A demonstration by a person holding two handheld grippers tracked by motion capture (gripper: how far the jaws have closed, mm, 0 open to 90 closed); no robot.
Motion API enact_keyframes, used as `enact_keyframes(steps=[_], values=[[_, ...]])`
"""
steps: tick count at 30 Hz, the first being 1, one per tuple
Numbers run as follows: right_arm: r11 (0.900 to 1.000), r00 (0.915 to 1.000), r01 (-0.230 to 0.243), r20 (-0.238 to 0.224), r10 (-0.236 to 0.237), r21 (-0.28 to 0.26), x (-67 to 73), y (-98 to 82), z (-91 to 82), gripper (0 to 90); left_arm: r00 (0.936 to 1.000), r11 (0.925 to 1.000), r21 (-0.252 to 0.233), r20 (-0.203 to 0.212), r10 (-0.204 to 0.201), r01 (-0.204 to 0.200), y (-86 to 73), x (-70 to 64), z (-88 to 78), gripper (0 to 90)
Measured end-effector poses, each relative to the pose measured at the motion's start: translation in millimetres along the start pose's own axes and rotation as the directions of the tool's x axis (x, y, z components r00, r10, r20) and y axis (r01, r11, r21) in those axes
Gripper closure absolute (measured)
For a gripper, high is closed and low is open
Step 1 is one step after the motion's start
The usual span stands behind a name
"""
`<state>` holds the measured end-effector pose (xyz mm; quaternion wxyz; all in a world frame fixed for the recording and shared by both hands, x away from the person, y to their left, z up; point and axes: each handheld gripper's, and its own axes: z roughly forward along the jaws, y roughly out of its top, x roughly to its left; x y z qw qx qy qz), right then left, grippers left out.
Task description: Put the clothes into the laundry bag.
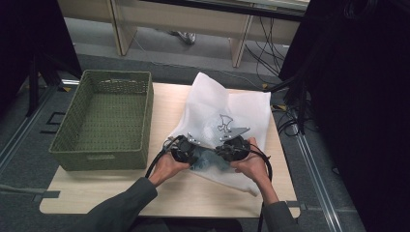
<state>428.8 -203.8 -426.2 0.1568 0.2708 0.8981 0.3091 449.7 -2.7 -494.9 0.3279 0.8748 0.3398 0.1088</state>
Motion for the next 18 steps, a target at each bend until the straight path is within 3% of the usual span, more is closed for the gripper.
enact_keyframes(steps=[4, 6, 7, 8, 11, 13, 17, 18], values=[[1.0, 1.0, 0.006, -0.002, -0.006, -0.003, -0.4, 0.0, -0.1, 85.5, 0.9989, 0.9949, -0.1, -0.047, 0.009, -0.013, 13.9, -1.4, 0.1, 86.6], [1.0, 1.0, -0.003, -0.006, 0.003, -0.002, -0.1, 0.6, -0.8, 85.7, 0.9962, 0.9888, -0.148, -0.087, 0.006, -0.019, 22.5, 3.4, 2.1, 87.1], [1.0, 1.0, 0.007, -0.005, -0.007, -0.006, -0.8, 0.6, -1.0, 85.8, 0.9933, 0.9813, -0.192, -0.116, -0.007, -0.016, 25.1, 4.8, 7.6, 87.2], [1.0, 1.0, 0.002, -0.008, -0.002, -0.005, -0.6, 0.7, -1.5, 85.9, 0.992, 0.9814, -0.189, -0.125, 0.012, -0.036, 25.0, 7.0, 14.2, 87.1], [1.0, 1.0, 0.002, -0.001, -0.002, 0.005, 0.3, -0.5, -0.8, 86.0, 0.991, 0.9826, -0.184, -0.134, 0.0, -0.025, 18.1, 3.1, 25.2, 85.6], [1.0, 0.9999, -0.009, -0.006, 0.009, 0.023, 1.9, -1.2, 2.5, 86.0, 0.9924, 0.9829, -0.172, -0.114, 0.046, -0.066, 16.3, 3.7, 21.3, 83.1], [0.999, 0.9996, -0.027, -0.009, 0.027, 0.048, 1.2, -1.6, 1.1, 85.9, 0.9997, 0.9886, -0.151, -0.022, -0.007, 0.004, 12.5, 10.4, 6.3, 64.9], [0.999, 0.9998, 0.015, -0.017, -0.014, 0.028, -1.3, -1.5, 2.3, 85.9, 0.9996, 0.9873, -0.157, -0.002, -0.027, 0.026, 11.5, 11.4, 2.4, 59.2]])
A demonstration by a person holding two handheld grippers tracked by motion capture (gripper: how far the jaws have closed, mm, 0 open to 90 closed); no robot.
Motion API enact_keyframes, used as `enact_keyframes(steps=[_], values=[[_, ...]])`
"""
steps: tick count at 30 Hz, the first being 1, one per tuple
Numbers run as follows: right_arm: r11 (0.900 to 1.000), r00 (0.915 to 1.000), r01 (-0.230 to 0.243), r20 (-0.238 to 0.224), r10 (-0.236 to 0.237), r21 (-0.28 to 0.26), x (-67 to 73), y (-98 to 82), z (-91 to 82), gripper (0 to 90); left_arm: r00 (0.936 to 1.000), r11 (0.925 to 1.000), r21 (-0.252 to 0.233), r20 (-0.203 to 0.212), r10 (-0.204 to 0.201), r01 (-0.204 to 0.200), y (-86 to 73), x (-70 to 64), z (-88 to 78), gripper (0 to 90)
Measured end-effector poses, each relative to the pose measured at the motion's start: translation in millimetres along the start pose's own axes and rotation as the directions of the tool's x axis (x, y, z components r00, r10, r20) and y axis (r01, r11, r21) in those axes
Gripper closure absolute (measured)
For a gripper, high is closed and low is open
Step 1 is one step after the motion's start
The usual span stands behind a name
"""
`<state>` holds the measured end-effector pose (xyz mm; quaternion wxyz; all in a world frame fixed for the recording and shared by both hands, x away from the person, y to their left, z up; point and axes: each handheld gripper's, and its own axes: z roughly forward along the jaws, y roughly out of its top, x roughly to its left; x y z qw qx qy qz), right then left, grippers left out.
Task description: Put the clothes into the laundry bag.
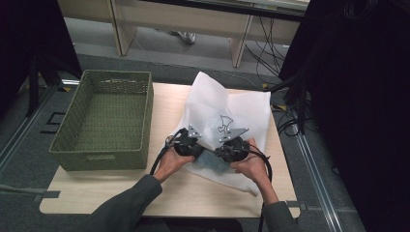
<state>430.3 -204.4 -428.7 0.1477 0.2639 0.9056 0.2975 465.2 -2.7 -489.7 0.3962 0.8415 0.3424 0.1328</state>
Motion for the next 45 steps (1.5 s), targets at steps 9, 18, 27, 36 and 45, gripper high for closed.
enact_keyframes(steps=[9, 18, 27, 36, 45], values=[[1.0, 0.9998, -0.017, -0.005, 0.017, -0.003, 0.1, -0.1, 2.1, 85.9, 0.9761, 0.9895, 0.079, 0.171, -0.134, 0.122, -5.4, -3.0, -22.0, 23.6], [0.999, 0.9993, -0.037, 0.0, 0.037, 0.01, 1.1, 0.1, -0.5, 85.9, 0.9919, 0.9917, 0.036, -0.024, 0.124, -0.123, 3.2, -21.6, 3.1, 77.3], [0.999, 0.9989, -0.047, 0.006, 0.047, 0.014, 2.1, -0.1, 3.5, 86.2, 0.9906, 0.9918, -0.078, -0.099, 0.093, -0.101, 1.9, -20.5, 30.5, 77.4], [0.996, 0.9994, -0.031, -0.012, 0.032, 0.08, 5.1, -4.7, 22.7, 85.9, 0.9962, 0.9961, -0.023, 0.013, 0.086, -0.085, -6.1, -18.7, 1.4, 44.2], [0.996, 0.9994, -0.028, -0.019, 0.03, 0.084, 5.1, -4.4, 24.5, 85.6, 0.9957, 0.9935, 0.087, 0.063, 0.068, -0.074, -23.1, -14.0, -41.9, 30.0]])
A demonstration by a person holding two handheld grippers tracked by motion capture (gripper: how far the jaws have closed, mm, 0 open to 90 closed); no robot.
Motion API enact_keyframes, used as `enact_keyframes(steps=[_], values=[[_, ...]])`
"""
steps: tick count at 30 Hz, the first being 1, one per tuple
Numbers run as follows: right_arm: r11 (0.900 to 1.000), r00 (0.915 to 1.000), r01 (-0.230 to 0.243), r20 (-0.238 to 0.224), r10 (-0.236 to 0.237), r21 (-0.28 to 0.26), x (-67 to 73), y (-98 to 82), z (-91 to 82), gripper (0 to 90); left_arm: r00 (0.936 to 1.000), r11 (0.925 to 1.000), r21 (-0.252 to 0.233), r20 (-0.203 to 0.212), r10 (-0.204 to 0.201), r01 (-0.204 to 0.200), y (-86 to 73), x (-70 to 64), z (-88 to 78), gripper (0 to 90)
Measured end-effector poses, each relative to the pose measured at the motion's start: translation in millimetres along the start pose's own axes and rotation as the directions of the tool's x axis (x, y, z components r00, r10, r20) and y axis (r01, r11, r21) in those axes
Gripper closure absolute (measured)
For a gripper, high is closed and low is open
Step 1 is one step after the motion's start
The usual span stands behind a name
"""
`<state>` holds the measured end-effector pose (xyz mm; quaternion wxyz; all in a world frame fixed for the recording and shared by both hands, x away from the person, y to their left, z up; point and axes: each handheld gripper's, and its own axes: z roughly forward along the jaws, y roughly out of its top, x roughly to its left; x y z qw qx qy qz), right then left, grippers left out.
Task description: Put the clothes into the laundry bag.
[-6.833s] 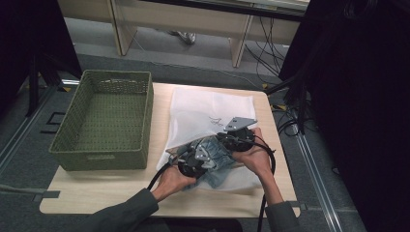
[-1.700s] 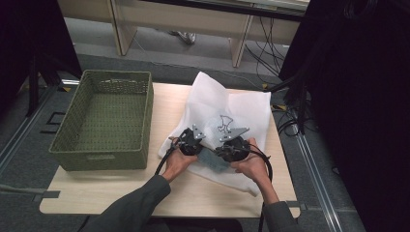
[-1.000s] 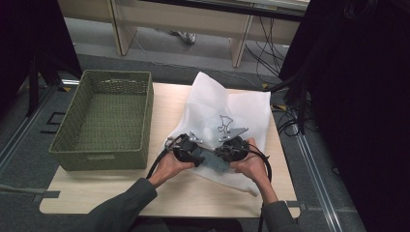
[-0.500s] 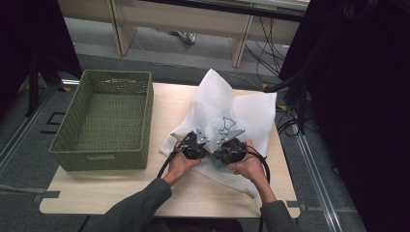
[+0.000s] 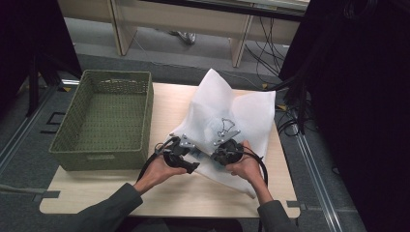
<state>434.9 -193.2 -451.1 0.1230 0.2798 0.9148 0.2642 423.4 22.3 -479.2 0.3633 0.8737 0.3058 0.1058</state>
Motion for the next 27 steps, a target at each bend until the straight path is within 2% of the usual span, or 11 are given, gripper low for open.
enact_keyframes(steps=[5, 9, 10, 13, 15, 20, 21, 22, 23, 24, 27], values=[[1.0, 1.0, -0.003, 0.006, 0.003, 0.011, 0.8, 0.3, 0.7, 85.5, 0.999, 0.9994, 0.034, 0.043, -0.008, 0.006, -7.4, -0.3, 12.3, 32.8], [1.0, 1.0, 0.002, 0.005, -0.002, 0.011, -0.3, 0.1, 1.9, 85.5, 0.9938, 0.9959, 0.005, 0.067, 0.089, -0.09, -3.0, -5.0, 22.8, 38.0], [1.0, 1.0, 0.0, 0.009, 0.0, 0.013, 0.0, 0.1, 1.7, 85.4, 0.9841, 0.9857, 0.049, 0.083, 0.157, -0.161, -0.8, -4.4, 24.2, 39.4], [1.0, 0.9995, 0.027, 0.014, -0.027, 0.006, -1.7, -0.3, 2.6, 85.4, 0.9781, 0.9758, 0.069, 0.032, 0.206, -0.208, 0.3, -8.0, 32.6, 50.5], [1.0, 0.9999, 0.01, 0.002, -0.01, 0.007, -1.5, -0.9, 3.5, 85.4, 0.9813, 0.9791, 0.075, 0.052, 0.185, -0.189, 3.8, -6.4, 34.4, 71.3], [1.0, 0.9999, 0.01, -0.007, -0.01, 0.015, -0.3, -2.6, 4.9, 85.5, 0.9865, 0.9851, 0.081, 0.075, 0.146, -0.152, 2.5, -10.9, 32.5, 84.1], [1.0, 0.9998, 0.02, -0.007, -0.02, 0.008, -0.2, -3.2, 6.1, 85.6, 0.9965, 0.9914, 0.101, 0.008, 0.083, -0.084, -1.0, -18.8, 26.5, 84.1], [1.0, 0.9997, 0.021, -0.015, -0.021, 0.014, 0.4, -3.7, 6.8, 85.6, 0.9981, 0.9971, 0.064, 0.05, 0.036, -0.04, -5.1, -24.2, 27.2, 84.1], [0.999, 0.9996, 0.018, -0.022, -0.017, 0.036, 1.1, -4.1, 7.5, 85.7, 0.9963, 0.9971, 0.066, 0.079, 0.034, -0.039, -6.6, -26.3, 25.8, 84.2], [0.999, 0.9995, 0.01, -0.032, -0.009, 0.044, 2.4, -4.9, 9.3, 85.7, 0.9778, 0.9817, 0.076, 0.13, 0.164, -0.175, -4.7, -18.9, 24.4, 84.3], [0.998, 0.9994, 0.019, -0.029, -0.017, 0.064, 5.3, -5.9, 14.3, 85.8, 0.9767, 0.9821, 0.067, 0.136, 0.166, -0.176, -8.2, -23.1, 19.8, 84.4]])
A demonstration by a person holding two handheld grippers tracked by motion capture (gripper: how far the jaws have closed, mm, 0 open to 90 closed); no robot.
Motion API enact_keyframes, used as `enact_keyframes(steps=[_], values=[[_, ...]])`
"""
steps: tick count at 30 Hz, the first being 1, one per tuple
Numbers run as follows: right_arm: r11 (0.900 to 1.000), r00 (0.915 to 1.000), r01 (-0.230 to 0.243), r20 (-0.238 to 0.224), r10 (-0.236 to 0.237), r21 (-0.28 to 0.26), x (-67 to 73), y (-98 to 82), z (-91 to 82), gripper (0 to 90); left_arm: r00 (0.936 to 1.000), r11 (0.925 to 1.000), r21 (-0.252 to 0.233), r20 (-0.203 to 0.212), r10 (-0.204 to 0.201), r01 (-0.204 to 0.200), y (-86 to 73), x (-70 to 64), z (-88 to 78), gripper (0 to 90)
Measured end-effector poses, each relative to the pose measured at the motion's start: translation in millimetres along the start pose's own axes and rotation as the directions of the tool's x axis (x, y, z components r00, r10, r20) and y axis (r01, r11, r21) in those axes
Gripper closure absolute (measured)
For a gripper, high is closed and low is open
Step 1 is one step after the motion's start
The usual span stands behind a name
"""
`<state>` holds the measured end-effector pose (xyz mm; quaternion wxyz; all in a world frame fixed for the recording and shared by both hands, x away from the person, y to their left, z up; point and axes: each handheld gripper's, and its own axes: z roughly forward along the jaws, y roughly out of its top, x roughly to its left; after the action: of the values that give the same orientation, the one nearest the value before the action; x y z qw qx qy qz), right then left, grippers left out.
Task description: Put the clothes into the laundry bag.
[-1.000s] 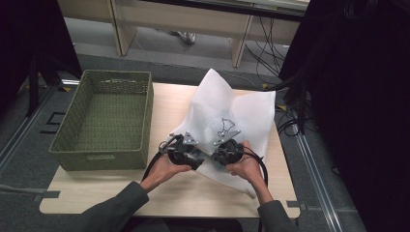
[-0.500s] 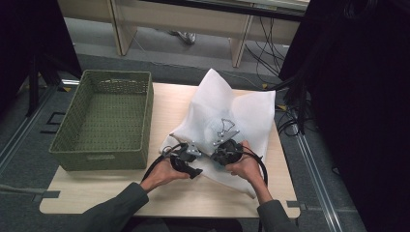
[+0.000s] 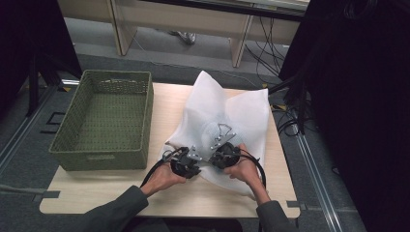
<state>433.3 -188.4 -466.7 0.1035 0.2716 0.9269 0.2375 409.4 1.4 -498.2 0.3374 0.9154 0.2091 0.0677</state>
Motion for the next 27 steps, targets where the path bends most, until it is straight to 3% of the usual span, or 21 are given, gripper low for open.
enact_keyframes(steps=[1, 2, 4, 7, 8, 9, 10, 11, 12, 13, 14, 15, 16, 18, 19, 20, 21, 22, 23, 26, 27], values=[[1.0, 0.9998, 0.019, 0.005, -0.019, 0.0, 0.7, 0.1, 3.5, 85.9, 0.9998, 0.9995, -0.027, -0.007, -0.017, 0.017, -1.0, -2.8, 0.4, 84.5], [1.0, 0.9999, 0.008, 0.006, -0.008, 0.003, 1.1, 0.9, 5.1, 86.1, 1.0, 1.0, -0.005, -0.001, 0.005, -0.005, -2.7, -3.9, -4.1, 84.6], [1.0, 0.9994, 0.021, 0.029, -0.022, 0.016, 0.9, 1.8, 8.1, 86.3, 0.9998, 0.9994, -0.031, 0.005, -0.019, 0.019, -4.4, -7.0, -4.7, 85.1], [0.999, 0.9976, 0.013, 0.068, -0.016, 0.044, 1.1, 3.7, 13.7, 86.6, 0.9998, 0.9995, -0.027, 0.011, -0.016, 0.017, -7.4, -13.6, -6.2, 85.7], [0.999, 0.9963, 0.034, 0.077, -0.037, 0.04, -1.6, 4.6, 16.1, 86.7, 0.9999, 0.9995, -0.031, 0.014, -0.009, 0.009, -8.1, -15.9, -6.1, 86.0], [0.999, 0.9976, 0.018, 0.066, -0.021, 0.05, -3.1, 5.5, 17.2, 86.7, 0.9998, 0.9997, -0.024, 0.02, 0.001, 0.0, -8.9, -18.1, -7.6, 86.0], [0.999, 0.996, 0.013, 0.088, -0.017, 0.04, -5.4, 5.6, 18.1, 86.8, 0.9994, 0.9995, -0.028, 0.031, -0.013, 0.014, -9.9, -21.3, -8.4, 86.1], [0.999, 0.9935, 0.021, 0.112, -0.024, 0.033, -9.2, 5.6, 18.9, 86.8, 0.9986, 0.9996, -0.013, 0.046, 0.024, -0.024, -10.1, -23.0, -11.7, 86.3], [1.0, 0.9913, 0.004, 0.131, -0.008, 0.03, -13.2, 5.0, 19.6, 86.8, 0.9983, 0.9994, -0.011, 0.049, 0.032, -0.032, -10.2, -25.2, -13.0, 86.4], [1.0, 0.9905, -0.008, 0.137, 0.005, 0.021, -16.3, 5.0, 20.0, 86.8, 0.9989, 0.9993, -0.038, 0.046, 0.0, 0.002, -10.4, -30.1, -13.3, 86.4], [1.0, 0.9899, -0.018, 0.141, 0.015, 0.018, -20.7, 4.8, 20.3, 86.8, 0.9986, 0.9987, -0.049, 0.052, -0.008, 0.011, -9.6, -33.3, -15.1, 86.5], [1.0, 0.9899, -0.018, 0.141, 0.015, 0.018, -20.7, 4.8, 20.3, 86.8, 0.9986, 0.9987, -0.049, 0.052, -0.008, 0.011, -9.6, -33.3, -15.1, 86.6], [1.0, 0.9852, -0.023, 0.17, 0.02, 0.014, -29.1, 6.4, 20.2, 86.8, 0.9986, 0.9987, -0.051, 0.054, -0.001, 0.004, -8.7, -33.7, -17.3, 86.5], [0.999, 0.9845, -0.037, 0.172, 0.036, 0.005, -33.0, 7.6, 20.4, 86.9, 0.9985, 0.9987, -0.05, 0.054, 0.01, -0.008, -8.4, -33.5, -18.1, 86.0], [0.999, 0.9873, -0.031, 0.156, 0.03, 0.006, -34.7, 8.0, 21.4, 86.8, 0.9986, 0.999, -0.043, 0.052, -0.008, 0.01, -9.3, -33.6, -17.1, 85.4], [1.0, 0.9884, -0.013, 0.152, 0.012, 0.002, -36.0, 8.3, 21.8, 86.8, 0.9982, 0.9994, -0.029, 0.058, 0.019, -0.017, -9.3, -31.2, -17.3, 83.7], [1.0, 0.9879, -0.017, 0.154, 0.016, 0.003, -35.1, 8.5, 21.1, 86.7, 0.9971, 0.9979, -0.048, 0.066, -0.039, 0.042, -10.8, -33.1, -14.6, 81.7], [1.0, 0.9862, -0.027, 0.164, 0.027, -0.001, -33.0, 8.4, 18.8, 86.6, 0.9973, 0.9981, -0.053, 0.069, -0.026, 0.03, -11.0, -31.4, -14.5, 79.0], [1.0, 0.9865, -0.028, 0.161, 0.028, -0.004, -32.5, 8.4, 17.7, 86.5, 0.9964, 0.9972, -0.055, 0.071, -0.047, 0.051, -11.7, -30.9, -14.7, 76.7], [1.0, 0.9872, -0.011, 0.159, 0.013, -0.012, -32.2, 7.9, 13.1, 86.3, 0.9961, 0.9959, -0.067, 0.067, -0.057, 0.061, -10.8, -30.1, -17.8, 66.0], [1.0, 0.9889, 0.012, 0.148, -0.009, -0.018, -30.5, 6.6, 7.1, 86.3, 0.9957, 0.9921, -0.098, 0.058, -0.073, 0.078, -9.2, -29.6, -20.7, 61.6]])
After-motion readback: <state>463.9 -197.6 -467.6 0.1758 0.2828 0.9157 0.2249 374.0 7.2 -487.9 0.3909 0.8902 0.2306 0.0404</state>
